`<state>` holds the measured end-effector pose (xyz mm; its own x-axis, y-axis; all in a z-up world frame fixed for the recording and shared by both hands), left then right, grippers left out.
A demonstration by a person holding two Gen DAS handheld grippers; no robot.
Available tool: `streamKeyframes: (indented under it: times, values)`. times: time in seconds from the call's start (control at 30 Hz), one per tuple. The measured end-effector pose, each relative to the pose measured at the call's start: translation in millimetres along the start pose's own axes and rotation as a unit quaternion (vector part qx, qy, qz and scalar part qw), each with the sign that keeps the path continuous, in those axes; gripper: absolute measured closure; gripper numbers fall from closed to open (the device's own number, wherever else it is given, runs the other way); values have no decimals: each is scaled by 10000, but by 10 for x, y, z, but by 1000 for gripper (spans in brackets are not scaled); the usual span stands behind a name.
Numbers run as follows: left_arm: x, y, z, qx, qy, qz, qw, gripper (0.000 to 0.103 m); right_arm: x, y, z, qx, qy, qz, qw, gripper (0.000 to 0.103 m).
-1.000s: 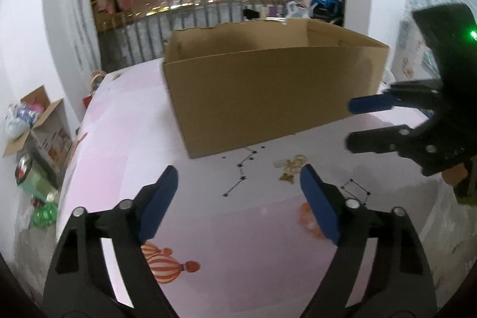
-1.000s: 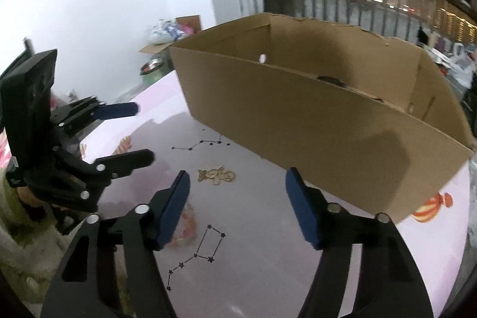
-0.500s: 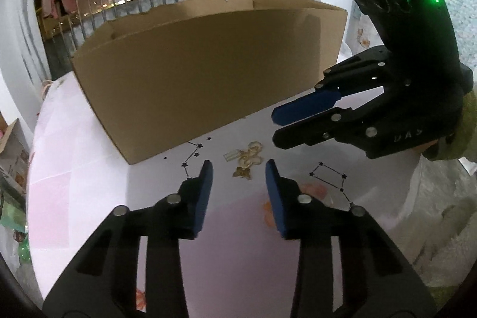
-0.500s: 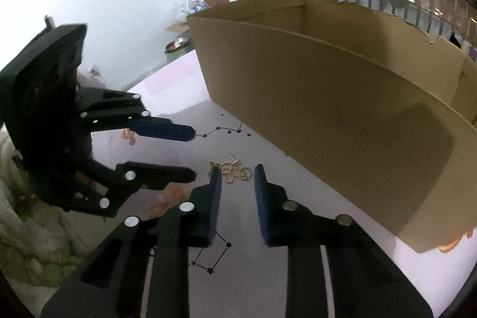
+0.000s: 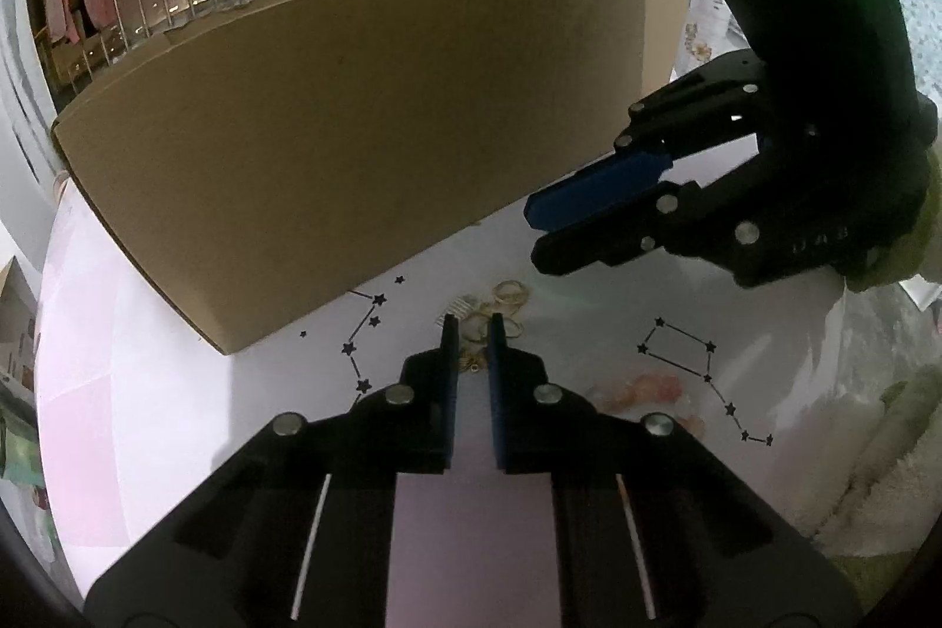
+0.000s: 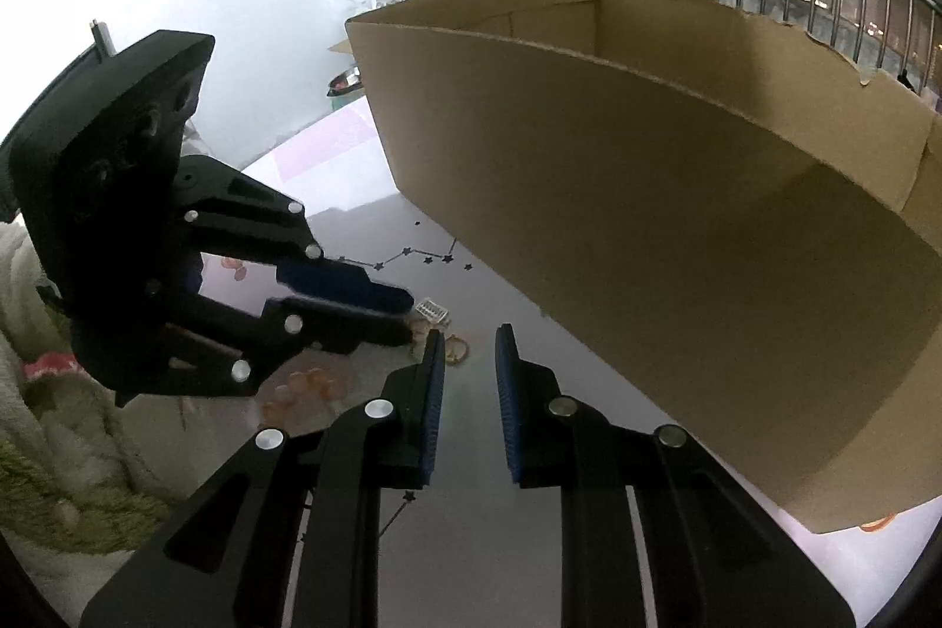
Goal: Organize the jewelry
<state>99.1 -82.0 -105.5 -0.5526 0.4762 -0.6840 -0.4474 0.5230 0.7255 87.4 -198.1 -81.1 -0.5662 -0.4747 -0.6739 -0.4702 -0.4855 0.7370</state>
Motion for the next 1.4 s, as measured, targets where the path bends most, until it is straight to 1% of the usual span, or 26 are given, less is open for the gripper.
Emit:
streamKeyframes:
  times: [0.2,0.47,0.67,0.83,0.9,1.07,1.1,1.13,1.4]
  values:
    - [38,53,50,77,-75,65,9999,94,30,25,7,26,-5,-7,10000,85]
    - [139,145,132,-5,-46,33,10000,94,-33,-54,51,-82,188,26,9998,85]
    - [176,157,157,-15,-2,-49,10000,94,-56,-191,133,-250,426,195,9986,85]
    - [203,164,162,-26,23,-86,10000,94,-74,-223,155,-162,491,270,9983,85]
    - [238,182,169,-24,23,-89,10000,94,-80,-257,151,-123,476,353,9982,85]
    - [254,195,181,-28,28,-92,9999,94,-112,-269,162,-62,507,388,9979,85]
    - [259,202,184,-28,28,-94,9999,94,-114,-269,168,-87,513,389,9979,87]
    - [262,203,186,-29,29,-96,9999,94,-118,-269,171,-121,497,393,9979,92]
    - [280,216,192,-44,43,-119,9999,94,-27,-167,85,-58,151,361,9992,92]
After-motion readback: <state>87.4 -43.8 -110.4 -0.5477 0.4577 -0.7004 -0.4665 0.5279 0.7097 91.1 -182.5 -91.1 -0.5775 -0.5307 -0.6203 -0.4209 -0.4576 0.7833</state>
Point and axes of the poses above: each gripper's, at about its wrist camera, not at the fingertips, and y roughly against the way its jaws point, z to its left, x to its underside, the point moved 2 cm from there along -y, roughly the way its jaws point, and after that the axes turned 8 degrees about y, right-handed, at the moved point
